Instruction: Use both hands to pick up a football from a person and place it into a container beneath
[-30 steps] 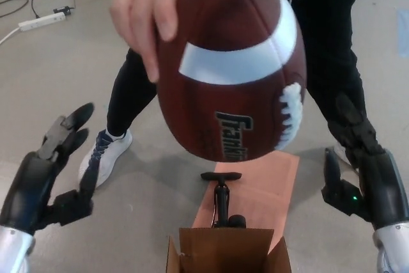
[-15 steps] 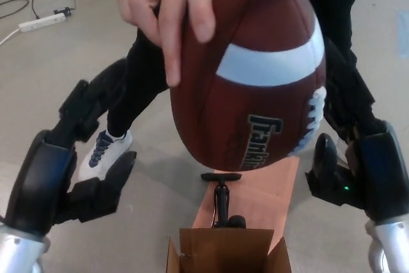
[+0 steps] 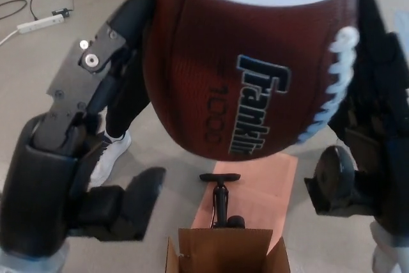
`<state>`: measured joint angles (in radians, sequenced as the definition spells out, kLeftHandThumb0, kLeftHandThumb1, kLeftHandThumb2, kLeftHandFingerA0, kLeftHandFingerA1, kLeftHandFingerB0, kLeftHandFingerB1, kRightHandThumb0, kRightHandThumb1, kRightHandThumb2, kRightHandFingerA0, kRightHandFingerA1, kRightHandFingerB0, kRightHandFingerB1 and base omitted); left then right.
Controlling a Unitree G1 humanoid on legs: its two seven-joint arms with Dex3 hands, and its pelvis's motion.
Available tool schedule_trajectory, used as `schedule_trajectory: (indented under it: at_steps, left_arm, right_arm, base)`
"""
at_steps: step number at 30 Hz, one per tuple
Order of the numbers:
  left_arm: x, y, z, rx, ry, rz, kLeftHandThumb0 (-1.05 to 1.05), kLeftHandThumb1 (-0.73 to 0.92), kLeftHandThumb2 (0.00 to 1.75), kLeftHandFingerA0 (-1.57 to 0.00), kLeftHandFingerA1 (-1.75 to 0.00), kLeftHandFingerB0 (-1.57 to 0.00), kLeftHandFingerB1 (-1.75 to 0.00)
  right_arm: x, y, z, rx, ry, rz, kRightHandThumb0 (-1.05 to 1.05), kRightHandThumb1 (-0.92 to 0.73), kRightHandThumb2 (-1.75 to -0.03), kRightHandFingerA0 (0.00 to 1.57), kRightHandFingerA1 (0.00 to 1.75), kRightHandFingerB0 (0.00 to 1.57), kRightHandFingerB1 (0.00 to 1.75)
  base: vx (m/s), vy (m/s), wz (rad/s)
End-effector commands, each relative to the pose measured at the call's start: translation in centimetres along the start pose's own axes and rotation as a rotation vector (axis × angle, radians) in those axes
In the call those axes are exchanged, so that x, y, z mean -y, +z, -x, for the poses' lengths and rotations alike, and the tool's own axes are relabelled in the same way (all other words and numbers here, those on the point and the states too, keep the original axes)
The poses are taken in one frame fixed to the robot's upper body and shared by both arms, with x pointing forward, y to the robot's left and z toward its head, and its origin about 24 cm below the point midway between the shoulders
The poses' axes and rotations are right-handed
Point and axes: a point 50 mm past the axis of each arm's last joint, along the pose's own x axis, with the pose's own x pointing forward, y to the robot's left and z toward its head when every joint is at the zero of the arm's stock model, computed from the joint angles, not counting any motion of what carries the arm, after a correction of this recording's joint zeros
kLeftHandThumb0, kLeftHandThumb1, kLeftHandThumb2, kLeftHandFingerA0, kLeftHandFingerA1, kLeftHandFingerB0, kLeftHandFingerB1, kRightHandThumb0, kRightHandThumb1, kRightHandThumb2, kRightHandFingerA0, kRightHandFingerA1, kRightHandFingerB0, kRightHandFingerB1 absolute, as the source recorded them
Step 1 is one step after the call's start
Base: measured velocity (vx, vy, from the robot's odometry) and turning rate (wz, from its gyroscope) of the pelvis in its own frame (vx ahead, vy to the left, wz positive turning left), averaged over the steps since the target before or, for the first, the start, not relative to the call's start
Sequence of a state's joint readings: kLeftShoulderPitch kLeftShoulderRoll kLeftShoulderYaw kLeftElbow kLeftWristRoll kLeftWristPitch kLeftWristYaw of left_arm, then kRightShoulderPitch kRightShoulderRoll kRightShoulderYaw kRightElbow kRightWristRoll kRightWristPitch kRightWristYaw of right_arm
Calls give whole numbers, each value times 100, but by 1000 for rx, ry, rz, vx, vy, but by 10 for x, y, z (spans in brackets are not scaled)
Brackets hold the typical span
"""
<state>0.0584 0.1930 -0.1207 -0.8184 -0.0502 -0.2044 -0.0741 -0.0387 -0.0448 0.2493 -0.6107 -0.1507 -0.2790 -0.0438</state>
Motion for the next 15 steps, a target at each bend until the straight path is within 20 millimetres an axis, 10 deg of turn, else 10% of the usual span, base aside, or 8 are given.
schedule_trajectory:
  at_steps: [1, 2, 7, 9, 10, 11, 12, 15]
  left_arm:
    - [17, 9, -6, 7, -108, 32, -87, 75, 107, -10, -33, -5, -29]
    - [18, 10, -6, 3, -112, 43, -86, 74, 107, -10, -32, -5, -29]
    - [20, 10, -4, -12, -112, 55, -86, 74, 107, -10, -32, -5, -30]
    - [20, 10, -4, -17, -110, 59, -86, 74, 107, -10, -32, -5, -30]
    - [20, 9, -4, -19, -111, 59, -86, 92, 71, -14, -25, -6, -25]
    - [21, 9, -4, -20, -113, 59, -86, 92, 71, -14, -25, -6, -25]
    - [20, 8, -5, -15, -114, 59, -85, 75, 107, -10, -34, -5, -30]
    - [19, 7, -6, -9, -114, 55, -91, 80, 111, -15, -35, 0, -26]
  right_arm:
    - [-20, 12, -6, 101, 129, -35, -94, -77, -97, 8, 20, 0, 10]
    - [-21, 12, -5, 96, 131, -42, -86, -78, -120, 2, 18, 0, 16]
    - [-23, 12, -2, 86, 136, -35, -84, -79, -121, 6, 21, 0, 16]
    - [-23, 12, -1, 82, 142, -30, -93, -78, -93, 8, 19, 2, 4]
    - [-23, 11, -2, 86, 144, -24, -86, -92, -80, 6, 25, 0, 9]
    - [-23, 11, -2, 92, 143, -17, -86, -92, -80, 6, 25, 0, 9]
    - [-22, 10, -3, 97, 146, -9, -87, -78, -97, 8, 23, 0, 5]
    - [-24, 7, -4, 97, 151, -25, -81, -92, -77, 6, 25, 0, 2]
  base:
    - [0, 0, 0]
    - [0, 0, 0]
    - [0, 0, 0]
    - [0, 0, 0]
    - [0, 0, 0]
    - [0, 0, 0]
    - [0, 0, 0]
    - [0, 0, 0]
